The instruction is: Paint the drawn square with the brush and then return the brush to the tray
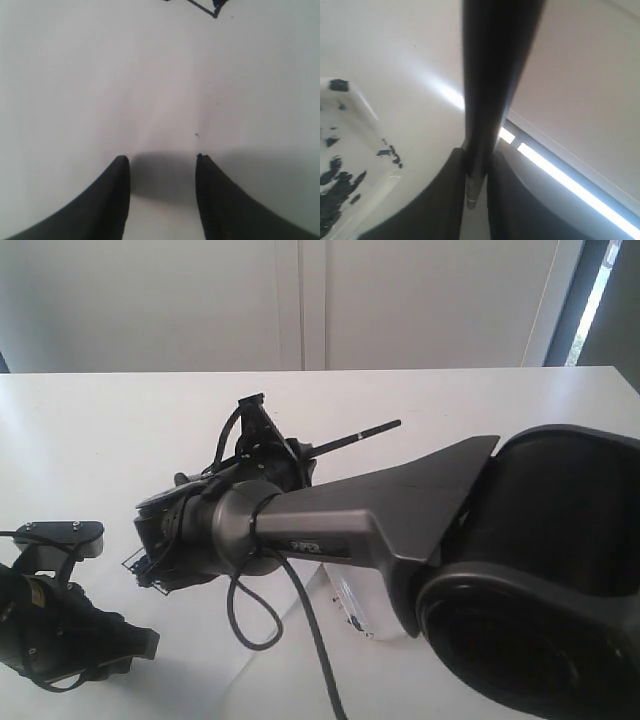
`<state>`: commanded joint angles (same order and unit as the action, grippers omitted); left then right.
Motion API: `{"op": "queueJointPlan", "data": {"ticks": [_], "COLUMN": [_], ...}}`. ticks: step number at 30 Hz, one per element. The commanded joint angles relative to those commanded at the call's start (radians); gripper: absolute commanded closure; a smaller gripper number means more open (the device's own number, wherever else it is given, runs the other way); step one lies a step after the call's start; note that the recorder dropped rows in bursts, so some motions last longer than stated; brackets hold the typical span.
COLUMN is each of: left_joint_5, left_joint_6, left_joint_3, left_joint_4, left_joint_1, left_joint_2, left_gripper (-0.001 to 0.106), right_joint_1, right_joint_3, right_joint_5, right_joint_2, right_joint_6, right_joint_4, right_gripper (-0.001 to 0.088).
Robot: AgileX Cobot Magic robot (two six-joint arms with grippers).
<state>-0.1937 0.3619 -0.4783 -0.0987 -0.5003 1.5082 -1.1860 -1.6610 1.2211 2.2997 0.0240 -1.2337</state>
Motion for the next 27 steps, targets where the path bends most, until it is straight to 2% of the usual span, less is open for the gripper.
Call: {"op": "queueJointPlan", "data": {"ticks": [4,8,13,27], "left_joint_5": [0.01,0.043,0.045,0.061], "left_joint_6": [0.016,0.05,0.06,0.086], "left_joint_3": [0.0,0.0,0.0,0.0], "left_joint_4": [0.0,-0.002,-0.004,-0.004], "left_joint_1": [0.0,0.0,0.0,0.0], "left_joint_2": [0.0,-0.01,-0.043,-0.112], "left_gripper": [0.057,0.057,0.057,0.057], "right_joint_1": [-0.035,-0.04,-0.04,-0.04], "right_joint_3": [0.017,0.066,0.115,0.115], "right_joint_5": [0.0,0.0,0.0,0.0], "right_joint_2": [-0.002,-0.002,-0.002,0.035], "right_joint_6": [-0.024,-0.024,-0.024,-0.047], "right_joint_4": [0.026,0.008,-0.079,-0.083], "right_gripper": [0.0868,0.0868,0.0868,0.0868]}}
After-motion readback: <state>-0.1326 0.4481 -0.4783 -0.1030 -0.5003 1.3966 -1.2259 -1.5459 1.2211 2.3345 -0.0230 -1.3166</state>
